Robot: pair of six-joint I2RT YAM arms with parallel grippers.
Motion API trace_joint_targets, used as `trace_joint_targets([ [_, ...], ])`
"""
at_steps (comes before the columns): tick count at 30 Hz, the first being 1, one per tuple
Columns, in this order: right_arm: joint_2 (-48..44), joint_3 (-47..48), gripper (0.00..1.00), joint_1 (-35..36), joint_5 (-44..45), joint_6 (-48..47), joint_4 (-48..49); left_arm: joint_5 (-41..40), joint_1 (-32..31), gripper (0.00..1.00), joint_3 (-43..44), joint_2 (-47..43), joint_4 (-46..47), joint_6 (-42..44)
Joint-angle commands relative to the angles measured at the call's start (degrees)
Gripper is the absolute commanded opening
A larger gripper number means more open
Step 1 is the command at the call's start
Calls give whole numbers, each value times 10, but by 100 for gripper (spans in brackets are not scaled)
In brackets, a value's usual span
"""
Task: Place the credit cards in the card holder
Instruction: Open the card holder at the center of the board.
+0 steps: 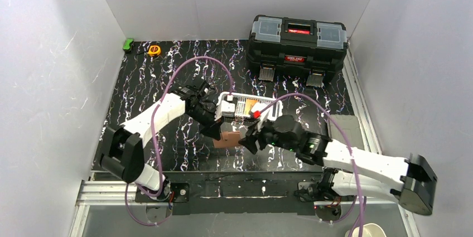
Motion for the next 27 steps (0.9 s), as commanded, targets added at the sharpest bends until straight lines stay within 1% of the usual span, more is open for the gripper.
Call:
trace_joint_targets([
  [1, -86, 30, 77, -73, -137, -35, -51, -16, -6, 0, 45, -79, -64, 39],
  [4, -108, 51, 90, -120, -241, -47, -82, -26, -10, 0, 68, -110, -92, 64],
  [6, -100, 80, 94, -132, -289, -57, -99, -35, -25, 0, 76, -129, -108, 80],
  [9, -64, 134, 98, -133, -341, -76, -129, -50, -53, 0, 83, -156, -111, 81],
  [13, -15, 210, 98, -133, -388, -81, -177, -68, -90, 0, 96, -166, -113, 63],
  [16, 22, 257, 98, -132, -391, -105, -230, -71, -100, 0, 108, -169, -110, 48],
  [21, 47, 281, 98, -117, -408, -108, -265, -86, -107, 0, 113, -181, -100, 43],
  [24, 69, 296, 98, -101, -387, -110, -289, -95, -112, 0, 116, -184, -91, 35],
  [27, 87, 296, 96, -90, -361, -105, -290, -100, -114, 0, 118, -191, -82, 29],
])
